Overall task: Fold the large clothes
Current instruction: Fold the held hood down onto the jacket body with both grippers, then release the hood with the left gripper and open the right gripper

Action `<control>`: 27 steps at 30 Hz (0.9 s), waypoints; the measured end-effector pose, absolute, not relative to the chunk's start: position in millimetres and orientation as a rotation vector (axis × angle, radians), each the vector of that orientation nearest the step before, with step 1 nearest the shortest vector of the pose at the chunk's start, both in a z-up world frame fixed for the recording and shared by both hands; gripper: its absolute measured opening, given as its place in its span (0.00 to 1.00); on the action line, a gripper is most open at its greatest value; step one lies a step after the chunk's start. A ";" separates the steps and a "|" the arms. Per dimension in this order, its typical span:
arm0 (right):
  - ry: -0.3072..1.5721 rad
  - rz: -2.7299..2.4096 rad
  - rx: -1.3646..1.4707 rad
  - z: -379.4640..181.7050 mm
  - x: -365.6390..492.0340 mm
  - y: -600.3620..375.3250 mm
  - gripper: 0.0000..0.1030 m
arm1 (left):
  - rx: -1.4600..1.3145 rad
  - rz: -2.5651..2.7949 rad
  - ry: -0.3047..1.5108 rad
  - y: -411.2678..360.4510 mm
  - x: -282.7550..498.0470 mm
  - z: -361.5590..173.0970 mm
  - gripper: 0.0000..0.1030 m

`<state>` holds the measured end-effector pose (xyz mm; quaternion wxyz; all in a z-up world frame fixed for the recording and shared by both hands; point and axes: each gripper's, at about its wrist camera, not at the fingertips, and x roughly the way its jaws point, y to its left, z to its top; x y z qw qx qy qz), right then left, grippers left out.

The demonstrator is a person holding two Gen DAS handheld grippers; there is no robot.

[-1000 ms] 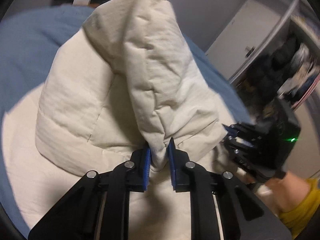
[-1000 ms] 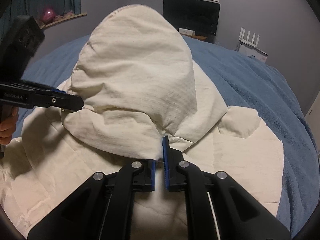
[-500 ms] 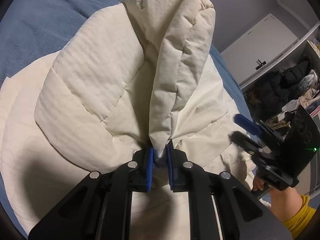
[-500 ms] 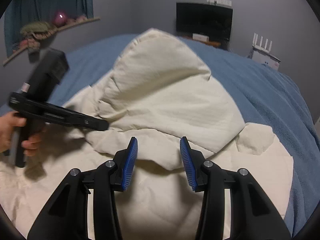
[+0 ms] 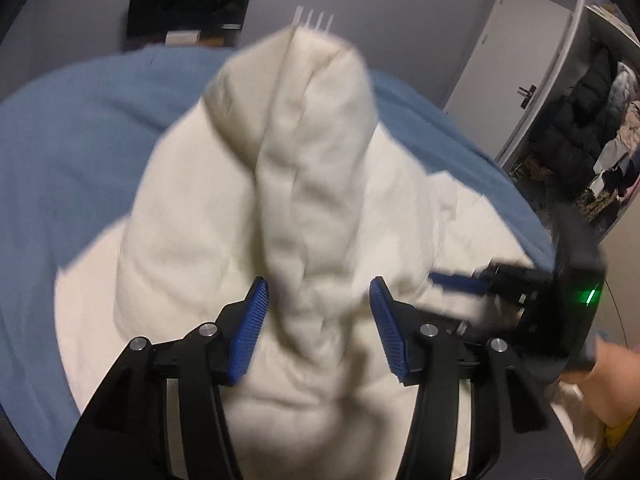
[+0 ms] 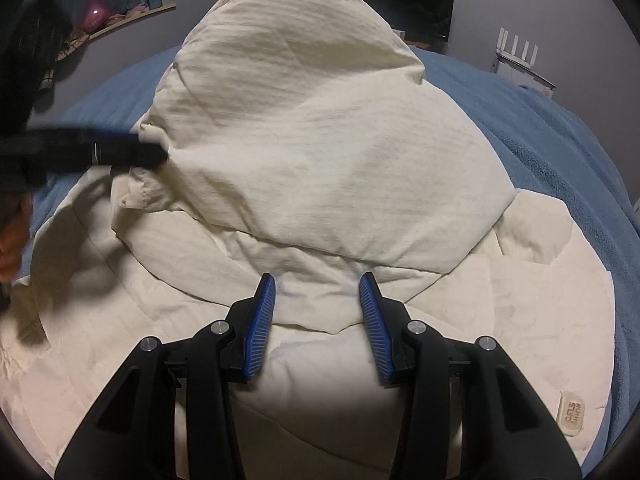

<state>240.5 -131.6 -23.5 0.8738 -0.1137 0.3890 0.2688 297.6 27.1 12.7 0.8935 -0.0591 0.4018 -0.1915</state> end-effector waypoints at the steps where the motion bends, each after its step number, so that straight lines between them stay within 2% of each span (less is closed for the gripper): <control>1: 0.811 0.561 -0.238 -24.0 240.2 -131.6 0.40 | -0.125 -0.396 0.828 26.3 303.4 17.4 0.49; 9: 0.806 0.565 -0.231 -26.7 240.9 -134.3 0.40 | -0.140 -0.339 0.775 24.1 374.3 60.8 0.48; 11: 0.805 0.567 -0.226 -27.8 240.6 -135.6 0.40 | -0.163 -0.357 0.800 36.0 387.2 60.1 0.33; 12: 0.805 0.569 -0.224 -27.8 241.0 -136.9 0.40 | -0.170 -0.356 0.833 37.4 396.4 56.3 0.14; 18: 0.801 0.576 -0.229 -31.7 241.5 -140.6 0.40 | -0.252 -0.262 0.939 71.3 421.9 17.5 0.14; 27: 0.799 0.581 -0.254 -38.4 240.3 -137.9 0.40 | -0.259 -0.234 0.973 86.3 431.0 -27.0 0.16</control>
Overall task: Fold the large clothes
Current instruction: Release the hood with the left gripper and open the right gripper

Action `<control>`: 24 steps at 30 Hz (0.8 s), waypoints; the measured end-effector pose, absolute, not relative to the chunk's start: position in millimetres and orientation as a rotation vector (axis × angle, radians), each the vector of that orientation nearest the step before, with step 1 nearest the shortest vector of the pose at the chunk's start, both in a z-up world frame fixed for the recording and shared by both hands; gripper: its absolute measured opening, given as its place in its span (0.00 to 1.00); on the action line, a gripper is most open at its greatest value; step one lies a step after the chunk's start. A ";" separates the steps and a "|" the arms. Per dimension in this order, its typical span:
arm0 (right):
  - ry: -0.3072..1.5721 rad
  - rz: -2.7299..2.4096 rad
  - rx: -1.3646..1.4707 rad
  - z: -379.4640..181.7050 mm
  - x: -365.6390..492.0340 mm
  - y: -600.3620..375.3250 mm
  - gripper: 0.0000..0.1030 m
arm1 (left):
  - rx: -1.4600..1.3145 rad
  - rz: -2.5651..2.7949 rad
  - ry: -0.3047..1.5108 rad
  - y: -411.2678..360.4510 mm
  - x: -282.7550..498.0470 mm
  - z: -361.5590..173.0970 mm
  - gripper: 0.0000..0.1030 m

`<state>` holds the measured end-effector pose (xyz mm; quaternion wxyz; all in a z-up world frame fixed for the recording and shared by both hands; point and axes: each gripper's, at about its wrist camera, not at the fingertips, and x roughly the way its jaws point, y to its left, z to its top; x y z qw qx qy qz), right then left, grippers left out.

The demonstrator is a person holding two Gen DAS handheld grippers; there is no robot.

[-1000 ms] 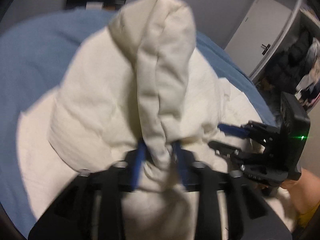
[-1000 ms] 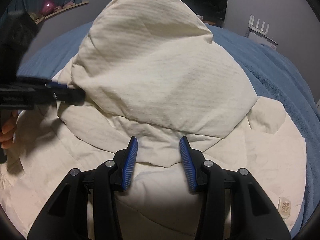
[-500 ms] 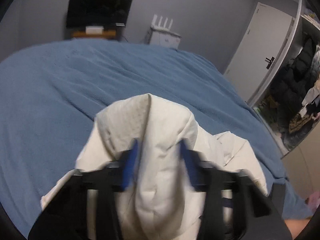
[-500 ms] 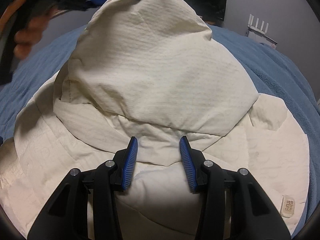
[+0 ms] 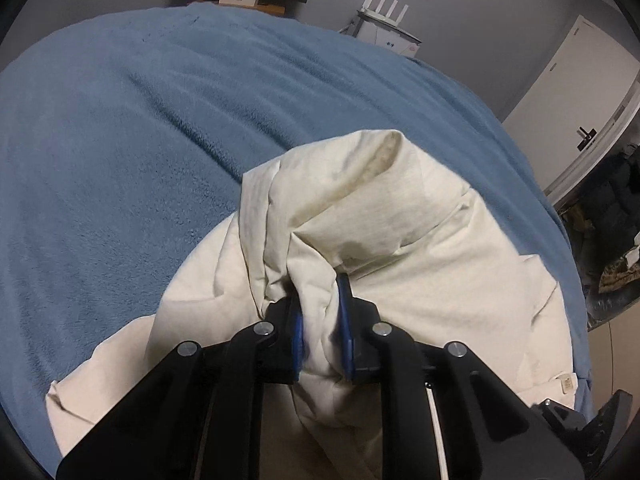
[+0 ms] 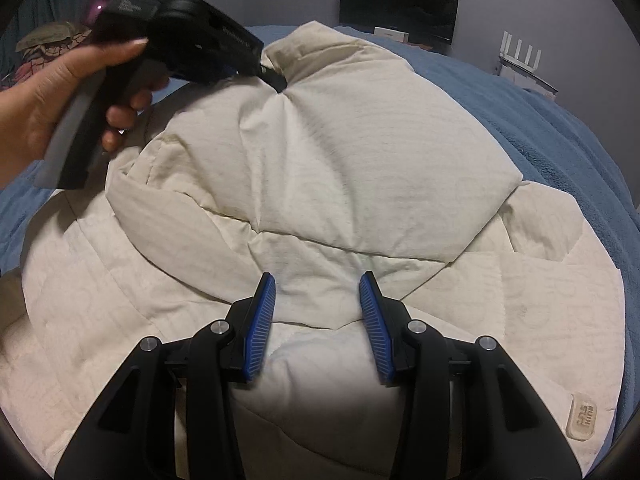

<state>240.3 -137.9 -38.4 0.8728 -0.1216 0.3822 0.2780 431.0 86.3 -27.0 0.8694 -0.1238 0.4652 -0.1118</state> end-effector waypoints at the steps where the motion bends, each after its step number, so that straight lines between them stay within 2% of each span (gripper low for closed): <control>1: 0.798 0.581 -0.254 -38.9 240.4 -137.7 0.40 | -0.265 -0.236 0.975 87.8 431.5 -29.7 0.17; 8: 0.802 0.584 -0.244 -41.0 239.9 -137.3 0.40 | -0.234 -0.247 0.903 88.7 412.7 -8.4 0.20; 11: 0.801 0.584 -0.242 -40.5 241.4 -137.5 0.40 | -0.185 -0.260 0.866 87.4 385.5 8.6 0.41; 12: 0.800 0.584 -0.240 -40.4 241.8 -137.6 0.40 | -0.170 -0.256 0.852 86.7 375.8 13.4 0.60; 13: 0.799 0.584 -0.240 -40.2 242.1 -137.7 0.40 | -0.134 -0.250 0.842 85.2 362.3 16.5 0.64; 18: 0.796 0.580 -0.243 -41.0 242.2 -137.3 0.40 | -0.115 -0.235 0.939 88.9 346.4 -10.8 0.55; 24: 0.799 0.563 -0.272 -42.7 240.4 -130.8 0.40 | 0.002 -0.178 0.962 80.5 343.5 -41.0 0.55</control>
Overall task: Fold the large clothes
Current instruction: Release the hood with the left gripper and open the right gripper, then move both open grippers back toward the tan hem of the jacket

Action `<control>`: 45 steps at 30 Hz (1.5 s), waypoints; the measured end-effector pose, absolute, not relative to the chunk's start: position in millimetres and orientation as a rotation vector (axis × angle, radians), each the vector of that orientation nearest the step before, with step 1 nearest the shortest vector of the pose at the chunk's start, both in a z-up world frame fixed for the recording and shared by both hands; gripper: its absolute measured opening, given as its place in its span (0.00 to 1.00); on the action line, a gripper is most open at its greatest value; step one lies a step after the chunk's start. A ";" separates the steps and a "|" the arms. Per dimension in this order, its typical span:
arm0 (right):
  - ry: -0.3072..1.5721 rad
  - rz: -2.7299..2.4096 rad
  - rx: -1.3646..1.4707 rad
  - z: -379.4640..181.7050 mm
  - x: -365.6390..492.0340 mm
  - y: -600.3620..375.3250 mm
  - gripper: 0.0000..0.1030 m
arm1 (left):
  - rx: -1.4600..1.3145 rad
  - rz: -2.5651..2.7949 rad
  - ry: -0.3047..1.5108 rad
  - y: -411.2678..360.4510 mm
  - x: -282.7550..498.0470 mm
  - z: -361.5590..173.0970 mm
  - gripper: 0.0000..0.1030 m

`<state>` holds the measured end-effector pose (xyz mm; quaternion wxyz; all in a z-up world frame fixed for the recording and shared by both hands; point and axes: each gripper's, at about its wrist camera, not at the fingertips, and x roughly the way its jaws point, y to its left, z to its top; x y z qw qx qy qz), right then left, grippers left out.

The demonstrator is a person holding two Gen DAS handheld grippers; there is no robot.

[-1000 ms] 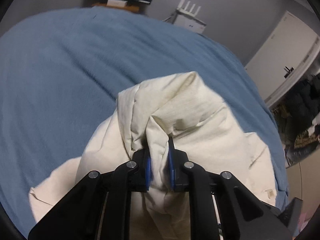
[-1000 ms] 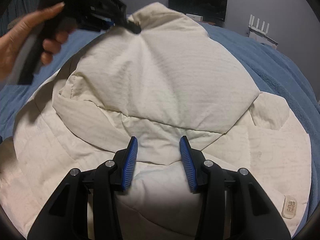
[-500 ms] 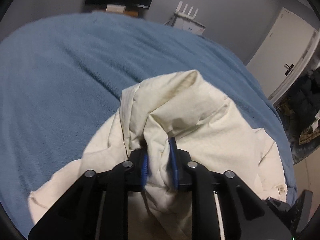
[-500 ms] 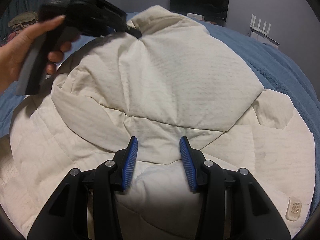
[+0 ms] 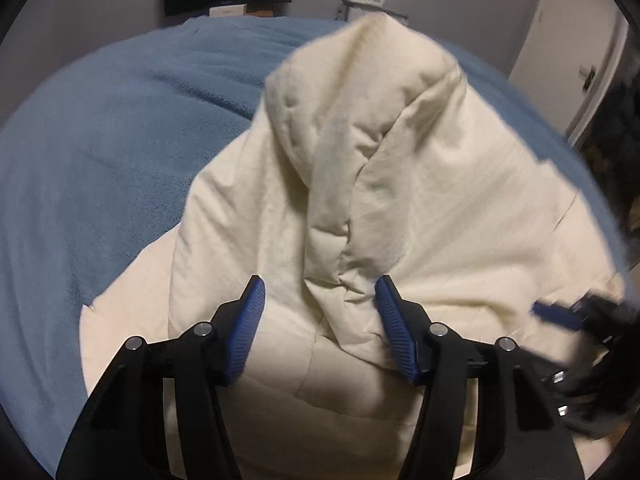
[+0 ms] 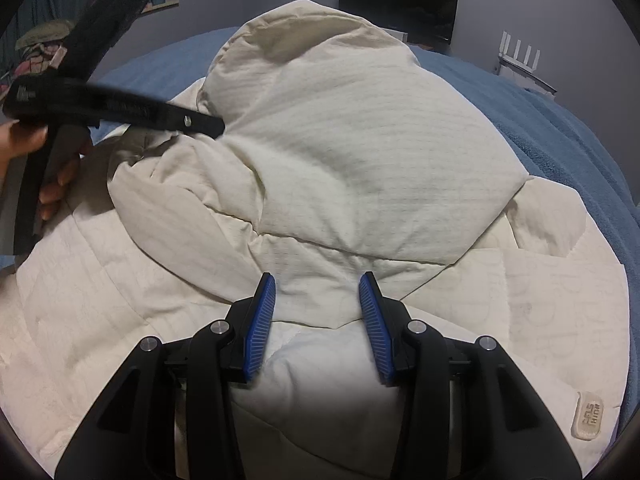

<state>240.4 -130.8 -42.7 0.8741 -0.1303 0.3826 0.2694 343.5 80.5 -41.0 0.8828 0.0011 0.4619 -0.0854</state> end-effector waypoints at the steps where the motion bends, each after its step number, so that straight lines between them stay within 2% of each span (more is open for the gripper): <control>1: 0.802 0.557 -0.276 -41.6 240.7 -129.5 0.40 | 0.032 -0.166 0.954 76.3 341.6 -39.6 0.55; 4: 0.823 0.545 -0.238 -33.7 241.1 -131.3 0.42 | 0.048 -0.156 0.944 72.8 333.3 -28.0 0.54; 6: 0.850 0.541 -0.161 -21.3 238.0 -140.8 0.52 | 0.034 -0.161 0.921 74.7 320.8 -13.8 0.55; 7: 0.850 0.544 -0.129 -15.4 235.4 -144.9 0.58 | 0.017 -0.171 0.910 77.3 310.6 -3.5 0.60; 9: 0.839 0.540 -0.076 0.3 224.0 -156.3 0.61 | 0.002 -0.176 0.905 80.9 293.1 11.3 0.69; 14: 0.827 0.508 -0.044 40.2 184.9 -185.8 0.74 | -0.001 -0.188 0.949 88.1 230.0 46.4 0.72; 26: 0.834 0.418 -0.001 92.8 73.1 -263.9 0.76 | -0.047 -0.138 1.071 111.0 85.4 60.3 0.75; 36: 0.869 0.358 -0.030 97.2 -17.1 -316.6 0.76 | -0.037 -0.174 1.095 116.4 -7.8 85.1 0.75; 45: 0.969 0.285 0.020 71.8 -79.0 -364.5 0.76 | -0.026 -0.206 1.146 107.2 -78.9 82.0 0.71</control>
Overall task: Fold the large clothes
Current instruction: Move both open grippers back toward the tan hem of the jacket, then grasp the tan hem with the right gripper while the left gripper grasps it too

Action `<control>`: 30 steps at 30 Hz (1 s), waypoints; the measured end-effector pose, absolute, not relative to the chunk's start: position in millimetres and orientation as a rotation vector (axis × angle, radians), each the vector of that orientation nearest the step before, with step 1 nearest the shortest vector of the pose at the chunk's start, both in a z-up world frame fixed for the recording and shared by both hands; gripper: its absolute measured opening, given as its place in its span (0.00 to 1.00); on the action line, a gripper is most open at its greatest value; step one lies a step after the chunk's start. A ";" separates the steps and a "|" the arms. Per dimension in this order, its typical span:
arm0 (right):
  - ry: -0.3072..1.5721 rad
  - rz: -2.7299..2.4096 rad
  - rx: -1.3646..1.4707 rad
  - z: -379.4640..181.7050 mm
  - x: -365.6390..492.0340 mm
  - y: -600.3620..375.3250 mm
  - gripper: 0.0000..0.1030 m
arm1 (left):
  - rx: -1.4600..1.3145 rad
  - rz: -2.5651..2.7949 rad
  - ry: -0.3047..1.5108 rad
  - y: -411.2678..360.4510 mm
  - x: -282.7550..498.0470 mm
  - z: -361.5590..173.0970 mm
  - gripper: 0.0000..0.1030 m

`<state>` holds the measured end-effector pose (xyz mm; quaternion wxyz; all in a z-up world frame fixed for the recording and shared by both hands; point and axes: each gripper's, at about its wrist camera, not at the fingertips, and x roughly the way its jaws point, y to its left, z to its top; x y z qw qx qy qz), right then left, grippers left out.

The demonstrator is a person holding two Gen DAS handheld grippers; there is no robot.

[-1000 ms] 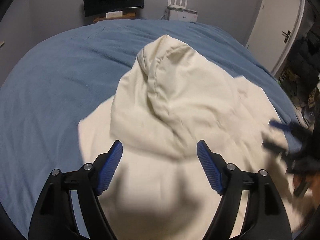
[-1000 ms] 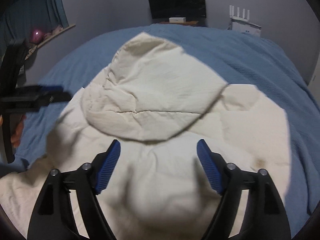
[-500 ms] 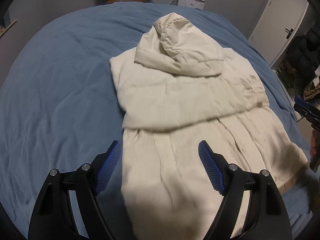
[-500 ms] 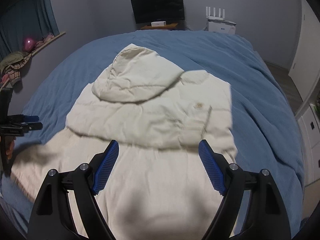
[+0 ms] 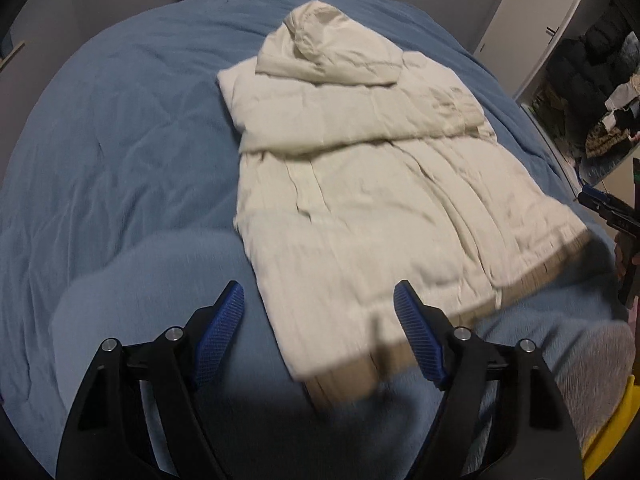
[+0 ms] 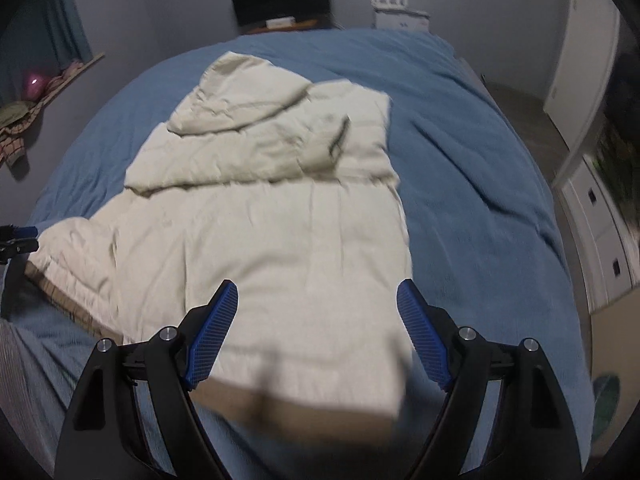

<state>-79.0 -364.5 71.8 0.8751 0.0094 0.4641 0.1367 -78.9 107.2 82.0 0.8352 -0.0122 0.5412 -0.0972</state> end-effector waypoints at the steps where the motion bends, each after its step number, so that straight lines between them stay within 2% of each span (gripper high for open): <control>1: 0.979 0.282 0.021 68.6 -84.2 -367.3 0.76 | -0.032 -0.210 1.154 106.1 -84.5 80.7 0.71; 13: 1.042 0.290 0.009 54.8 -118.3 -383.8 0.76 | -0.054 -0.218 1.184 100.6 -111.0 74.2 0.65; 23: 1.142 0.314 0.092 29.5 -102.9 -390.9 0.75 | -0.047 -0.233 1.209 94.6 -99.9 59.3 0.59; 25: 1.162 0.334 0.107 24.7 -95.4 -387.4 0.75 | -0.038 -0.233 1.208 93.1 -96.6 56.6 0.55; 26: 1.168 0.336 0.105 22.8 -92.6 -384.8 0.73 | -0.030 -0.231 1.205 92.0 -95.1 55.3 0.53; 27: 1.172 0.328 0.085 20.6 -88.4 -381.6 0.69 | -0.013 -0.231 1.202 91.7 -92.5 53.1 0.41; 28: 1.162 0.314 0.061 20.7 -85.5 -379.1 0.56 | -0.016 -0.239 1.204 93.2 -90.3 51.1 0.34; 29: 1.143 0.305 0.040 22.9 -83.5 -378.3 0.33 | -0.025 -0.245 1.201 95.5 -88.8 50.3 0.31; 30: 1.132 0.308 0.036 25.2 -82.1 -378.7 0.26 | -0.026 -0.252 1.194 96.2 -88.1 50.7 0.26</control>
